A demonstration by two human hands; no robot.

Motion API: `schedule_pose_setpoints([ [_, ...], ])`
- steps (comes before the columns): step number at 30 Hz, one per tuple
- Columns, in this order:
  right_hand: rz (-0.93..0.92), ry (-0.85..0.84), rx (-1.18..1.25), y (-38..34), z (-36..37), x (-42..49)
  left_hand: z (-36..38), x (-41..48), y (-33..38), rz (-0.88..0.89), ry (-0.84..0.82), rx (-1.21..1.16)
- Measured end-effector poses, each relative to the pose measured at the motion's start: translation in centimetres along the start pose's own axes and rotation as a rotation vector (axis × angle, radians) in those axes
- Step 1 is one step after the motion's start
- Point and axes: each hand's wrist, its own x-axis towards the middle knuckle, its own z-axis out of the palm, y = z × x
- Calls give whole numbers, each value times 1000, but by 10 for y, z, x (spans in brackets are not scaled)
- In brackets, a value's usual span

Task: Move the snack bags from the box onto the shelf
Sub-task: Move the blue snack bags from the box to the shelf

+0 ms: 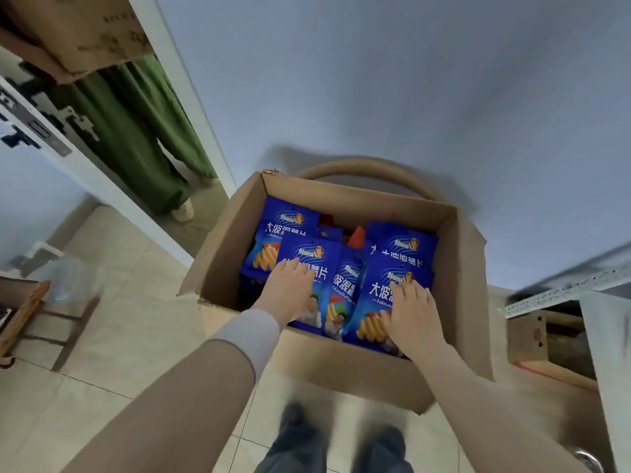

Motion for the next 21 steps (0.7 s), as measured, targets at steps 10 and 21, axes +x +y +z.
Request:
schedule_pose_setpoints([
  [10, 148, -192, 30, -19, 71, 29, 72, 35, -32, -127, -125, -307],
  [21, 1007, -342, 816, 30, 150, 88, 138, 124, -41, -858, -150, -899],
])
